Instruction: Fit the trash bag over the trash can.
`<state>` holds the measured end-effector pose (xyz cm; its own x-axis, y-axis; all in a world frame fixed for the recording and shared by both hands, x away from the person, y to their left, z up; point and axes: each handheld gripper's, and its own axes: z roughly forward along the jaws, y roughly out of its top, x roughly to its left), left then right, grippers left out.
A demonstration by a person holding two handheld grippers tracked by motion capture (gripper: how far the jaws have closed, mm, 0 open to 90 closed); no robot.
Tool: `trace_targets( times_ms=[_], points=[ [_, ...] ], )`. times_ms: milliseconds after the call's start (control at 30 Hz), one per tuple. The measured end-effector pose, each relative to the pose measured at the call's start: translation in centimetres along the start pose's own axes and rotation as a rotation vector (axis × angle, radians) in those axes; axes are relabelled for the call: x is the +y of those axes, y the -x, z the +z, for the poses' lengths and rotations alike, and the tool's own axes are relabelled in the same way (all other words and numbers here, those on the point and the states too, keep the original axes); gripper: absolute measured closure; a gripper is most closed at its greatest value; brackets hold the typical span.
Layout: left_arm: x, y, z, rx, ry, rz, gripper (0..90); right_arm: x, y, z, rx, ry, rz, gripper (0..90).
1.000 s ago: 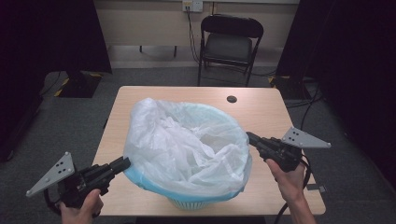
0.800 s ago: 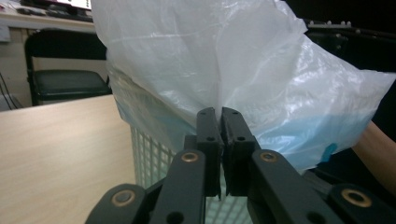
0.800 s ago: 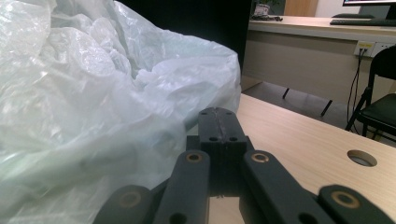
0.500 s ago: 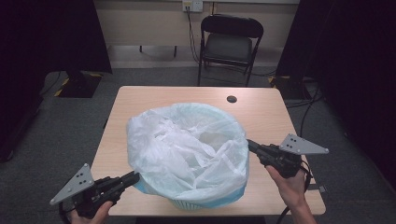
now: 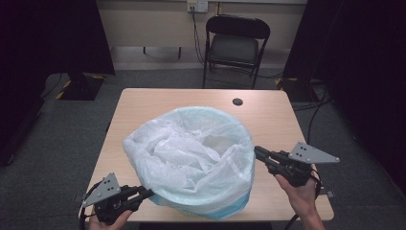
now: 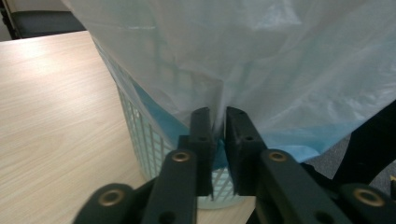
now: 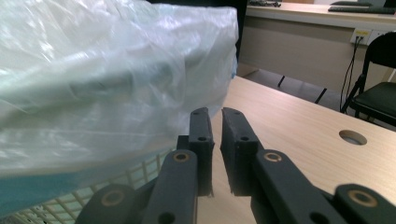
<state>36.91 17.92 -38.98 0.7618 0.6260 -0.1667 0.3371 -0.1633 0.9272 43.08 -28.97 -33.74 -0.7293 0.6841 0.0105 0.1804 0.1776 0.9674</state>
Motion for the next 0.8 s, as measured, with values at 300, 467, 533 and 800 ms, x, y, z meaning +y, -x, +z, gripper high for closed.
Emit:
trace_targets(
  times_ms=[300, 467, 533, 800],
  points=[
    [0.8, -1.0, -3.4, 0.006, 0.162, -0.042, 51.4, 0.8, -0.2, -1.5, -0.005, 0.035, 0.006, 64.4],
    [1.6, -1.8, -2.6, 0.067, 0.183, -0.048, 46.6, 0.9, -0.6, -2.9, 0.024, 0.068, 0.026, 57.7],
    [1.7, -2.1, -1.7, 0.049, 0.18, -0.069, 44.6, 0.9, -0.7, -3.1, 0.028, 0.071, 0.028, 56.9],
    [2.0, -1.4, 1.2, 0.024, 0.164, -0.052, 33.8, 0.8, -1.4, -4.2, 0.044, 0.071, 0.016, 54.9]
  ],
)
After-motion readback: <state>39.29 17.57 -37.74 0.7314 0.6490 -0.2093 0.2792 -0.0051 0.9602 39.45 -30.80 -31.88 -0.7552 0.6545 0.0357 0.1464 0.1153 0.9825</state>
